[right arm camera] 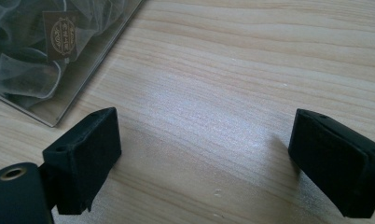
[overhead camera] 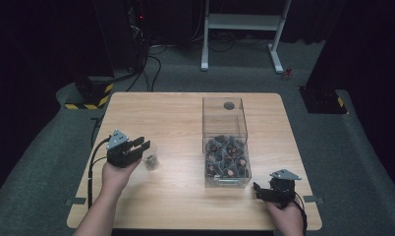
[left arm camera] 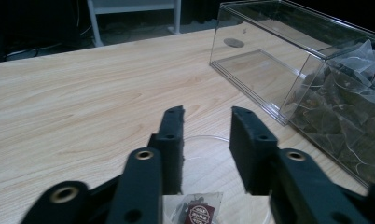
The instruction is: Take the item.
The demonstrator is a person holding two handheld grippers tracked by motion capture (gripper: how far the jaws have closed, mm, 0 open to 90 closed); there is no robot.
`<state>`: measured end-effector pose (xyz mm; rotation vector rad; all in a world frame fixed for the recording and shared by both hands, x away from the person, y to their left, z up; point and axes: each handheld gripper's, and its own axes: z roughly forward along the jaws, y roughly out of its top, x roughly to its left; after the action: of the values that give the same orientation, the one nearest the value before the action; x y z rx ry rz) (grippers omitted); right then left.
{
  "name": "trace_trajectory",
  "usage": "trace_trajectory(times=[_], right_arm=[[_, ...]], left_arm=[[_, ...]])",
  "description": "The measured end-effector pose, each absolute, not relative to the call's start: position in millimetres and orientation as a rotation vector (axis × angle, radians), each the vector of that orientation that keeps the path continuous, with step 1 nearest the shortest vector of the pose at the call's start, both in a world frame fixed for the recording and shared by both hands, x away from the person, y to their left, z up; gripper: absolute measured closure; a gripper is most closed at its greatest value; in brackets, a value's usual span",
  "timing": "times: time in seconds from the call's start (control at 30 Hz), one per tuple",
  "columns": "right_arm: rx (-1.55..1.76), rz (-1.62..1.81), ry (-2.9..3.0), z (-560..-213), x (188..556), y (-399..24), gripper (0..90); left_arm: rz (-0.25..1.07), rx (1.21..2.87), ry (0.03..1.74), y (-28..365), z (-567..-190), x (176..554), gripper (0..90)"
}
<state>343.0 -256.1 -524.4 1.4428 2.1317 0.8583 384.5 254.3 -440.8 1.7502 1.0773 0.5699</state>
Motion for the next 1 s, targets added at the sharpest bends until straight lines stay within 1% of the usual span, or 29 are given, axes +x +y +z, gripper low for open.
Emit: trace_trajectory(times=[0.23,0.4,0.43,0.5,0.57,1.0], right_arm=[[1.438,0.857,2.133,-524.4,343.0,-256.4,8.9],[1.439,0.857,2.133,-524.4,343.0,-256.3,8.9],[1.439,0.857,2.133,-524.4,343.0,-256.3,8.9],[1.441,0.857,2.133,-524.4,342.9,-256.2,9.0],[1.441,0.857,2.132,-524.4,342.9,-256.2,8.9],[1.442,0.858,2.132,-524.4,343.0,-256.1,9.0]], left_arm=[[0.57,1.756,1.077,252.8,-439.9,384.1,39.2],[0.562,1.752,1.081,253.1,-440.0,384.0,29.9],[0.557,1.751,1.085,253.3,-439.9,383.7,29.9],[0.545,1.754,1.075,254.8,-439.8,383.7,26.5],[0.54,1.751,1.073,255.1,-439.6,382.8,25.2],[0.528,1.756,1.081,260.7,-442.0,374.8,20.4]])
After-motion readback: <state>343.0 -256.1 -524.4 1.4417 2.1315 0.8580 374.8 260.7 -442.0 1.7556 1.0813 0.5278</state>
